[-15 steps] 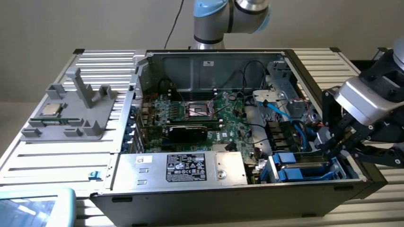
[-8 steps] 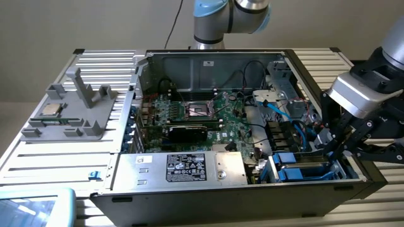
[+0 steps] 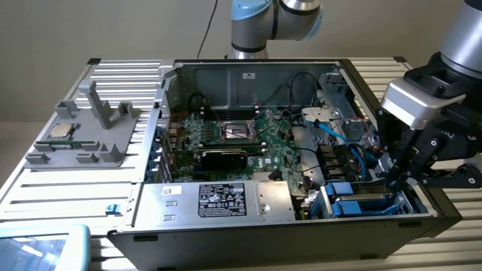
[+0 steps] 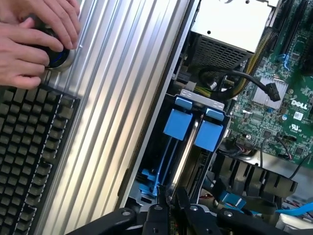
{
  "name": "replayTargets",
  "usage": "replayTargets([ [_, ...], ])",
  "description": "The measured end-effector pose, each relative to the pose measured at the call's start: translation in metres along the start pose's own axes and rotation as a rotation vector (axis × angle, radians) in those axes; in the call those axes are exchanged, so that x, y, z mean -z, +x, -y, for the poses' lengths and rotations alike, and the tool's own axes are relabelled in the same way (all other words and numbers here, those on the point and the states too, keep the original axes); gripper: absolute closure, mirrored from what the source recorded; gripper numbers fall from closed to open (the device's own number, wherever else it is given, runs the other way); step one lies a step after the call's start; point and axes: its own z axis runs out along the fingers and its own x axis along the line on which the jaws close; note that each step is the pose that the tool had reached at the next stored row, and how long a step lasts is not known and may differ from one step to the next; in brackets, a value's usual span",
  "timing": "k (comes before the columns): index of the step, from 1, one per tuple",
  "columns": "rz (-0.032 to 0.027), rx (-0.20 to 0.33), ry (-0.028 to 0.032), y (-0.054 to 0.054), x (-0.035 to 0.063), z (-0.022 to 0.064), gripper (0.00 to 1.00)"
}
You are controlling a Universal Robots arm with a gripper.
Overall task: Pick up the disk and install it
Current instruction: 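Insert the first disk wire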
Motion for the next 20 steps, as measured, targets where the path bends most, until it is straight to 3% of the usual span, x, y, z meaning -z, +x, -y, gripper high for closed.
replayTargets([
  [7, -0.0391, 0.002, -0.0134, -0.016, 0.0010, 0.0011, 0.83],
  [12, -0.0586, 0.002, -0.0257, -0.020, 0.0009, 0.0022, 0.83],
  [15, -0.0623, 0.001, -0.0365, -0.021, 0.0004, 0.0027, 0.83],
  [18, -0.0561, -0.007, -0.0577, -0.022, -0.0008, 0.0029, 0.83],
  [20, -0.0534, -0.012, -0.0673, -0.022, -0.0012, 0.0030, 0.83],
])
